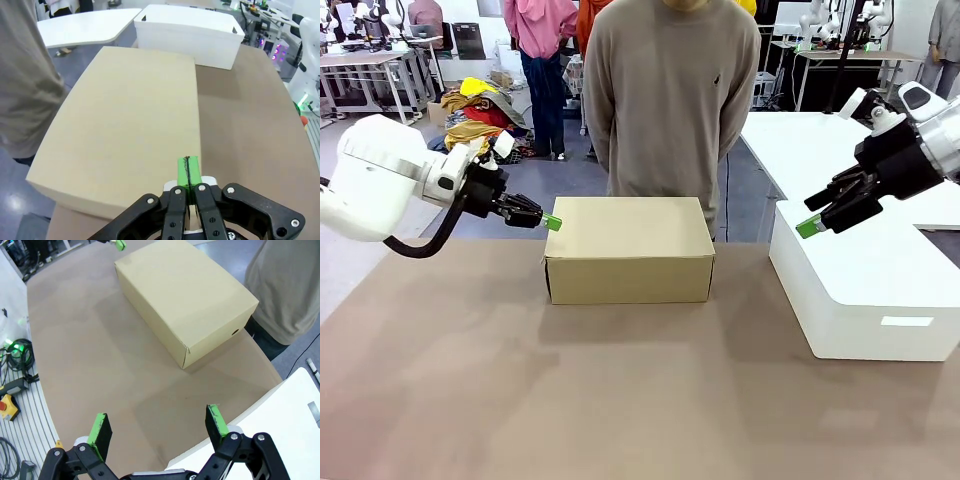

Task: Pack the shoes into the box.
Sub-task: Press down on the lid of the Shoes Box.

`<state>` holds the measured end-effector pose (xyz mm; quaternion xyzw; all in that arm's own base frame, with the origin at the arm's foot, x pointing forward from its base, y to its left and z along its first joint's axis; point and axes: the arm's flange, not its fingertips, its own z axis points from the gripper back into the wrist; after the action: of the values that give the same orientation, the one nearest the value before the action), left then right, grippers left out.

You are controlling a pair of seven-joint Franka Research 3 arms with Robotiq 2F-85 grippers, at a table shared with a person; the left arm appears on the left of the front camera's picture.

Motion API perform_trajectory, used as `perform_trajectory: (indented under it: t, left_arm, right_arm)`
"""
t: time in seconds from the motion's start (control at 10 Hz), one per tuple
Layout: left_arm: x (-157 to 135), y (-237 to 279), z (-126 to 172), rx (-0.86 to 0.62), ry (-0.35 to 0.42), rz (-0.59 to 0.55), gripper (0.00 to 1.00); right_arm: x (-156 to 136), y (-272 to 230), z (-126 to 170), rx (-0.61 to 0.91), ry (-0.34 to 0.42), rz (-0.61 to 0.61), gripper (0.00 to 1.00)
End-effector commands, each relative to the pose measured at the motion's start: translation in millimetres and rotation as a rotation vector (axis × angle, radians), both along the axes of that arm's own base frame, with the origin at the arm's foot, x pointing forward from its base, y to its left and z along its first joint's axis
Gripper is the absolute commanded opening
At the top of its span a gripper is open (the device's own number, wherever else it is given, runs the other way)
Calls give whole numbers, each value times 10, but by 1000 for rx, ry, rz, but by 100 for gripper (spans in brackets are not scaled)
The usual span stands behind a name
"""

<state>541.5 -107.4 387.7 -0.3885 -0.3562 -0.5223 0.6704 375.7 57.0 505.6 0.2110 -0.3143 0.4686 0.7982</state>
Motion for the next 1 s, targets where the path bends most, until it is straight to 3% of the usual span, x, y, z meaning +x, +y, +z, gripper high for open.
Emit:
perform_trajectory:
  t: [0.0,0.4,0.7,0.9]
  left_arm:
    - [-4,-1,-9,-2,-17,-9,0]
    - [0,0,0,0,0,0,0]
    - [-322,-7,548,250,-39,-79,0]
    - [-440,9,768,417,-20,-123,40]
  right_arm:
    - [44,-2,-11,26,-26,22,100]
    - [44,-2,-11,26,-26,22,100]
    - [44,-2,-11,26,-26,22,100]
    - [44,-2,-11,26,-26,22,100]
